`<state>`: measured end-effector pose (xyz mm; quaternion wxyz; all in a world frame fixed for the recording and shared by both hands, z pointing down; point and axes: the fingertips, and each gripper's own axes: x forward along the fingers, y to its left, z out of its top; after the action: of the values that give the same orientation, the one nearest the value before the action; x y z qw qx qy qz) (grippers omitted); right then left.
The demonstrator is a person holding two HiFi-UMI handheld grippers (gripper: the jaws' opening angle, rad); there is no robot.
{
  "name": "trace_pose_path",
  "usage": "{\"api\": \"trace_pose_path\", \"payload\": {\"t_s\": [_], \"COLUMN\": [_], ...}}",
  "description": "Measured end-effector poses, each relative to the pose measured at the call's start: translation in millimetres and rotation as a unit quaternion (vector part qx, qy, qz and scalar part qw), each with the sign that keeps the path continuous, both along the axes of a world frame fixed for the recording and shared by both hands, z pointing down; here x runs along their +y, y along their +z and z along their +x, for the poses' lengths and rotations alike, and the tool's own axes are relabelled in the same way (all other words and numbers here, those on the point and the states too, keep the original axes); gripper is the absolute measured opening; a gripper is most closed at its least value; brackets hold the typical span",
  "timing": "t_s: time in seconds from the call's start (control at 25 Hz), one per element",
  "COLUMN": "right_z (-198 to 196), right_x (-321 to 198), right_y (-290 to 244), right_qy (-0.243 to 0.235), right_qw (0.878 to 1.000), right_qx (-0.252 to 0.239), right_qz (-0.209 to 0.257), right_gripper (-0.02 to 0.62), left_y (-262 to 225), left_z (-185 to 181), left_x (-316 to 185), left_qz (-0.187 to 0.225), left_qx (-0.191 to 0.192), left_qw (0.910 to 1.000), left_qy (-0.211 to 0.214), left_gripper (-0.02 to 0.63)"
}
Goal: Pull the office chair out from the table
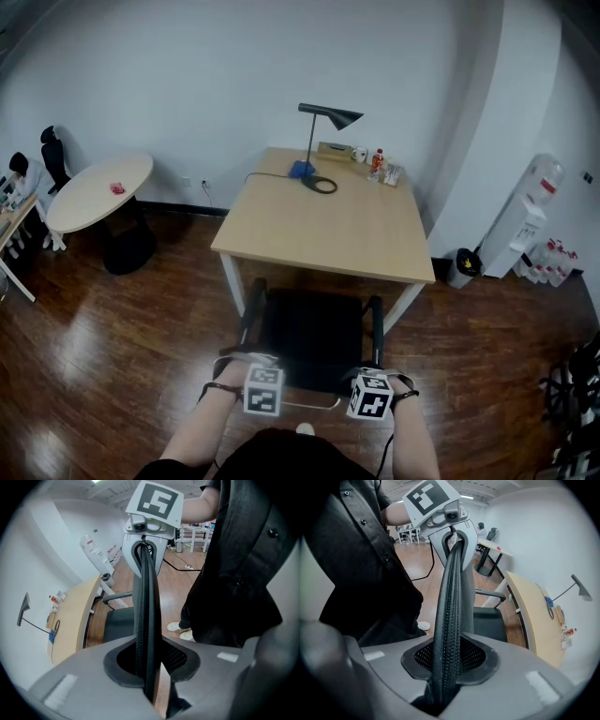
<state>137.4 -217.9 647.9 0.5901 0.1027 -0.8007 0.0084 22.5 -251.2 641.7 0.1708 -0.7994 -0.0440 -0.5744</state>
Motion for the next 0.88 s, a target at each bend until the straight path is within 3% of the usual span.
{"api": "trace_pose_path", "payload": {"t_s": [0.88], "right_z": [-20.0], "right_x": [87.0], "right_y": [-1.0], "right_qy": [0.03], "right_qw": [0.999], "right_qx": [0.005], "right_qz": [-0.014], "right_gripper": [0.12], "left_y": [-3.9], "left_z": [-21.7], "left_x": [85.8], "left_qz": [0.005], "left_qx": [0.003], "left_qw": [0.9998], "left_qy": [0.019], "left_gripper": [0.08]}}
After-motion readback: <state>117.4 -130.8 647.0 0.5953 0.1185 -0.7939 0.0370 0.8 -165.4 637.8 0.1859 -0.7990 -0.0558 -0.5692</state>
